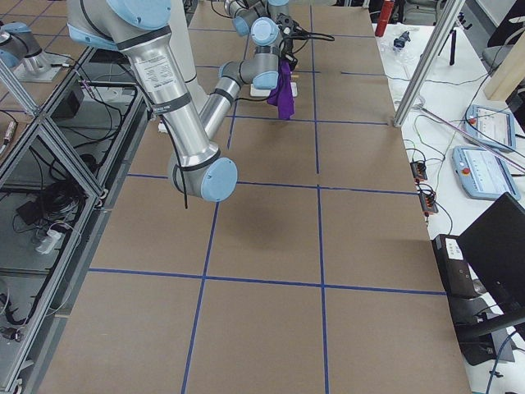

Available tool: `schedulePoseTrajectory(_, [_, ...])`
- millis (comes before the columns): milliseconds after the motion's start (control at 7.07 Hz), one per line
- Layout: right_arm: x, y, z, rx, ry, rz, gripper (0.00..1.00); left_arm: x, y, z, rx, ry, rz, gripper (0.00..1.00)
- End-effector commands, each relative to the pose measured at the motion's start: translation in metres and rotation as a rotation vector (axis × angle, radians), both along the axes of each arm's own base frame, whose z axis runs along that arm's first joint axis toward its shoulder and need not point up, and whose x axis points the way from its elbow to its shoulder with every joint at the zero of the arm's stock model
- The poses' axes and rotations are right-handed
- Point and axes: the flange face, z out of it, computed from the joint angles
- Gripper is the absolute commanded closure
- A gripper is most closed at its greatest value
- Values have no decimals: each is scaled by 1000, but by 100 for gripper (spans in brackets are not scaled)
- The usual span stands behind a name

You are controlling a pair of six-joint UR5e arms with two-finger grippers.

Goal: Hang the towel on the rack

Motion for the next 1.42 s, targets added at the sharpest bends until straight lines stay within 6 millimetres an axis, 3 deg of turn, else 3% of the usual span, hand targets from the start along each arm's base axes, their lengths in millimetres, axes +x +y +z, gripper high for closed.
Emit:
schedulePoseTrajectory(0, [0,0,5,-3,8,-10,100,-1,1,-1,4,2,1,100])
schedulePoseTrajectory(142, [-4,1,6,-28,13,-16,38,0,0,1,2,0,1,100])
schedulePoseTrajectory(283, [1,5,2,-91,53,-18,2,-2,0,0,14,-2,4,100])
schedulePoseTrajectory(425, [12,9,-2,-167,135,-50,1,-6,1,1,21,0,4,100])
schedulePoseTrajectory(566, [22,-4,8,-245,209,-49,1,-22,7,13,80,-15,26,100])
schedulePoseTrajectory(849, [33,-35,47,-406,375,12,0,-76,26,57,266,-79,95,100])
schedulePoseTrajectory(1132, [59,-74,115,-463,560,60,0,-96,20,134,397,-243,207,100])
schedulePoseTrajectory(1274, [75,-86,151,-427,686,76,0,-117,13,178,464,-335,268,100])
